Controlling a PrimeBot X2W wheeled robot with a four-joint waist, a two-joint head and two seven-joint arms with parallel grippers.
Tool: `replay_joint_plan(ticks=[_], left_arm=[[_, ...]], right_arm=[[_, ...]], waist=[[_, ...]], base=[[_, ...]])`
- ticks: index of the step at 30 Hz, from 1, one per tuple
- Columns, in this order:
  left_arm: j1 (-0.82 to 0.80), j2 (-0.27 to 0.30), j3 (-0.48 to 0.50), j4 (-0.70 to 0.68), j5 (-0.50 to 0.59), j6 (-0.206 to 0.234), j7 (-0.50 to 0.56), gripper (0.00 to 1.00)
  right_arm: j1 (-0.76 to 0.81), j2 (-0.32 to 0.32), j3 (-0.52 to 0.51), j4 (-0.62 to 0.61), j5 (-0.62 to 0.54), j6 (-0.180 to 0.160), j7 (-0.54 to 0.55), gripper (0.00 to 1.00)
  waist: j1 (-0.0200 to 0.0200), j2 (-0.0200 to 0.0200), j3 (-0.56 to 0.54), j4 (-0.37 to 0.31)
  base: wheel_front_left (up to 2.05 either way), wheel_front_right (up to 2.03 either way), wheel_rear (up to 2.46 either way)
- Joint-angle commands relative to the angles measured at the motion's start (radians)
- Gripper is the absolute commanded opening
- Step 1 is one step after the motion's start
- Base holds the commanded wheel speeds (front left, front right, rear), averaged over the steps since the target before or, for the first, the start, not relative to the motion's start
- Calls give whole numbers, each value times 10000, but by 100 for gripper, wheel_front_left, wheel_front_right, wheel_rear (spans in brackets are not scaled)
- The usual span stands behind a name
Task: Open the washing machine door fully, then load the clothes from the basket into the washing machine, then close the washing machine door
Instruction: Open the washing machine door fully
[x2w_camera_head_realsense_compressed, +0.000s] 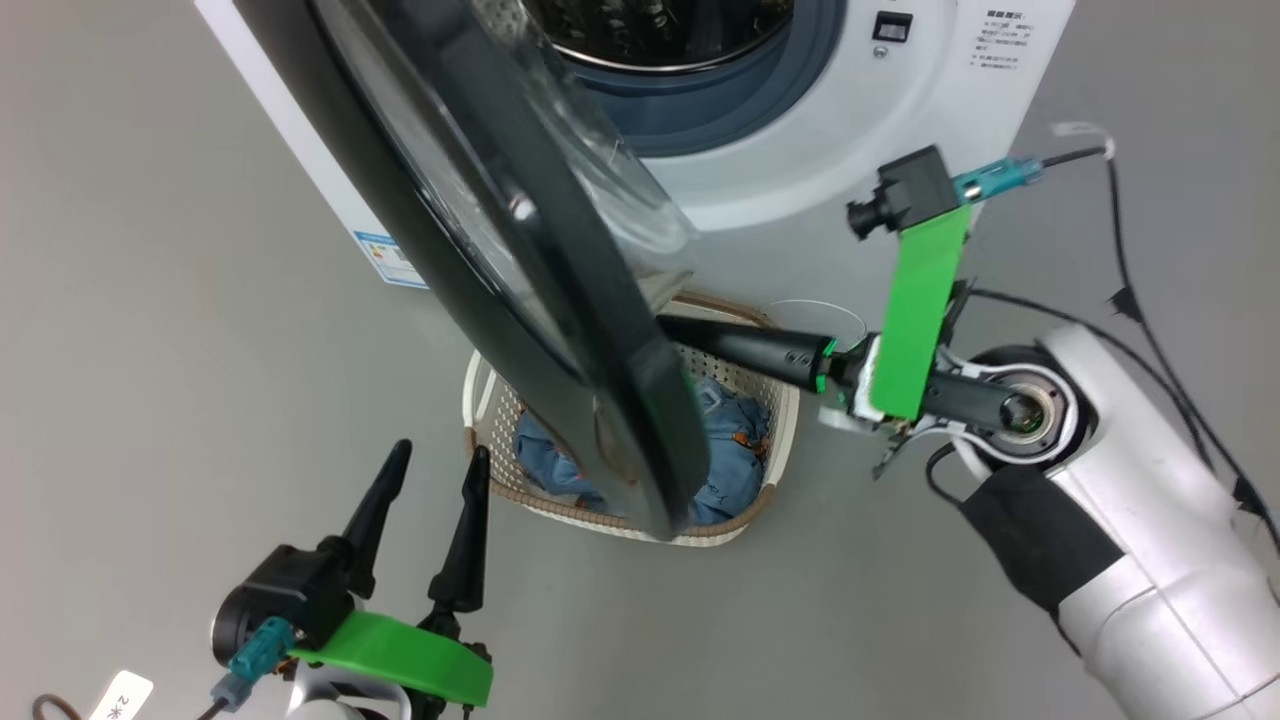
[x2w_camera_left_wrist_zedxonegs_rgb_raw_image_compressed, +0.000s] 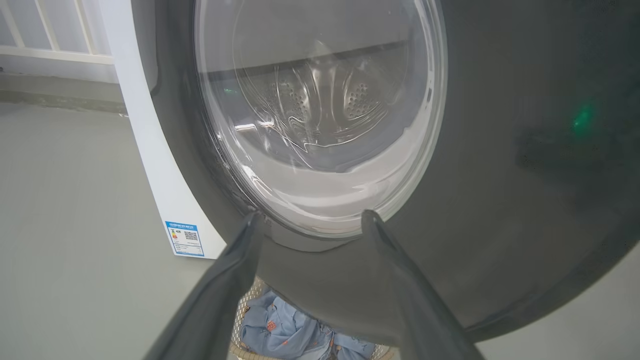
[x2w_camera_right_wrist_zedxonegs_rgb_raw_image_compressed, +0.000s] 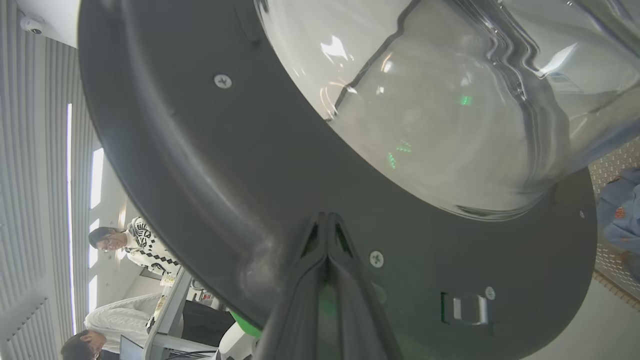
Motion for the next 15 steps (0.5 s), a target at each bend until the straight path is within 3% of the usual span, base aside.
replay_joint_plan(ticks=[1, 15], left_arm=[[4, 168, 318, -294, 106, -16, -65, 100], [31, 168, 363, -347, 127, -16, -65, 100]], right_arm=[[215, 326, 170, -363, -127, 31, 63, 0], [521, 742, 400, -464, -283, 31, -20, 0]], waist=[[0, 0, -38, 53], [0, 0, -164, 134]], base=[[0, 0, 0], [0, 0, 0]])
